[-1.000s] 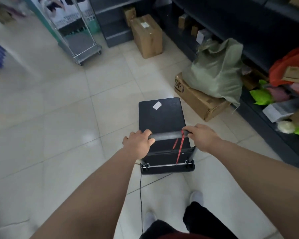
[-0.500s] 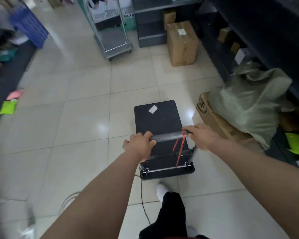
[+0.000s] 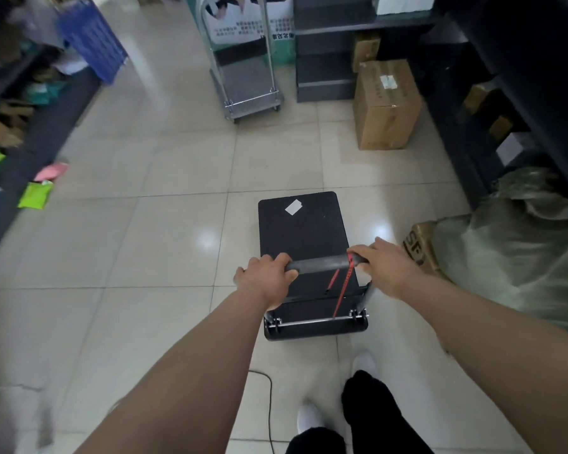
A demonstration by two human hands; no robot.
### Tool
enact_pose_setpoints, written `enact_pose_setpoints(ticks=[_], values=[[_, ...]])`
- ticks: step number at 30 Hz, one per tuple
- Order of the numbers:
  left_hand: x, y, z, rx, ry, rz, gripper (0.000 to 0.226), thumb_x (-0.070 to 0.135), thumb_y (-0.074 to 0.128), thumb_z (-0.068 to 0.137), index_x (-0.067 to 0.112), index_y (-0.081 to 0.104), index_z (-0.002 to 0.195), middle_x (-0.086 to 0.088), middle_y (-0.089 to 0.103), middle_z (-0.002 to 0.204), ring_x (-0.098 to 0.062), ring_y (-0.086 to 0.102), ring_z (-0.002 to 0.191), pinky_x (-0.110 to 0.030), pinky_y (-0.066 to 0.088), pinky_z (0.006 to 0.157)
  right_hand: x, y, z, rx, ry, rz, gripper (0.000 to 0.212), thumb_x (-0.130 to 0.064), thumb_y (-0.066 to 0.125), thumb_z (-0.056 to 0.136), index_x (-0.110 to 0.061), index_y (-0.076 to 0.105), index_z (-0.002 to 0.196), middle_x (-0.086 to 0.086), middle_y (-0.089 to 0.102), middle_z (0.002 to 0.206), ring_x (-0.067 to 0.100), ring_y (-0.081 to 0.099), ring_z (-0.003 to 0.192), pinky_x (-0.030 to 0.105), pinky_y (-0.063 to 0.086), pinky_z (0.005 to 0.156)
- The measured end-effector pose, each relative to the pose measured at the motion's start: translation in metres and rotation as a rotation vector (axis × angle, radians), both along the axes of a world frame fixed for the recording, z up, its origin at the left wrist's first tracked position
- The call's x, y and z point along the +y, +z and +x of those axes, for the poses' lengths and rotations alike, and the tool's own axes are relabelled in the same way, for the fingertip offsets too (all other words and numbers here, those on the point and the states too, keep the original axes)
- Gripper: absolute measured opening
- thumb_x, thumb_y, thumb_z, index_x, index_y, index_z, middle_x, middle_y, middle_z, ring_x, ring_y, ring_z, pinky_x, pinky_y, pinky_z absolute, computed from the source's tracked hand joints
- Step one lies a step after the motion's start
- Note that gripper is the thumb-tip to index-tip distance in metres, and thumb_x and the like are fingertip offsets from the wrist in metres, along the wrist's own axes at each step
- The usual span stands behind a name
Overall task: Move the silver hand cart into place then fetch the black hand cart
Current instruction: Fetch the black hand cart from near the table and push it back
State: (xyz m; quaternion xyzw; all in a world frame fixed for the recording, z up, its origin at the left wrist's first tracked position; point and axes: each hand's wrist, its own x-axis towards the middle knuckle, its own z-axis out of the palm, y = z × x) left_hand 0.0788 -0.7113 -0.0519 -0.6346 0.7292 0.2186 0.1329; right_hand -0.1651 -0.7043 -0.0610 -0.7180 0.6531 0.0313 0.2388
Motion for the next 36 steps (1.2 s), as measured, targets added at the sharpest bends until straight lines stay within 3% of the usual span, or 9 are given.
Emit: enact_pose_setpoints(ticks=[11, 17, 26, 36], values=[[-0.13, -0.003, 0.026, -0.018, 0.219, 0.004, 0.03, 0.046, 0.03, 0.095, 0.028, 0.043, 0.115, -0.006, 0.052, 0.111, -0.029, 0.044, 0.104, -0.047, 0.036, 0.09, -0.178, -0.002, 0.029, 0.03, 0.227, 0.0, 0.029, -0.03, 0.039, 0.097, -0.033, 0.045, 0.126, 0.006, 0.053, 0.109, 0.026, 0.051, 0.102, 0.044, 0.034, 0.099], [-0.195, -0.002, 0.056, -0.01, 0.338, 0.026, 0.03, 0.045, 0.03, 0.096, 0.028, 0.043, 0.116, -0.007, 0.05, 0.114, -0.03, 0.043, 0.109, -0.051, 0.033, 0.096, -0.267, -0.006, 0.067, 0.048, 0.32, -0.033, 0.03, -0.031, 0.04, 0.097, -0.034, 0.045, 0.126, 0.005, 0.055, 0.11, 0.026, 0.052, 0.102, 0.043, 0.035, 0.098], [-0.326, -0.008, 0.131, -0.014, 0.362, -0.01, 0.03, 0.047, 0.028, 0.096, 0.029, 0.041, 0.116, -0.005, 0.051, 0.115, -0.029, 0.043, 0.11, -0.051, 0.036, 0.09, -0.41, -0.001, 0.145, 0.102, 0.417, -0.066, 0.032, -0.028, 0.039, 0.098, -0.029, 0.043, 0.129, 0.01, 0.057, 0.108, 0.032, 0.052, 0.101, 0.042, 0.037, 0.095], [-0.475, -0.009, 0.201, -0.019, 0.409, -0.004, 0.029, 0.045, 0.029, 0.097, 0.029, 0.041, 0.117, -0.006, 0.05, 0.117, -0.03, 0.042, 0.111, -0.055, 0.033, 0.095, -0.565, 0.0, 0.221, 0.073, 0.431, -0.052, 0.033, -0.026, 0.04, 0.098, -0.028, 0.044, 0.13, 0.011, 0.056, 0.11, 0.031, 0.052, 0.102, 0.041, 0.036, 0.096]])
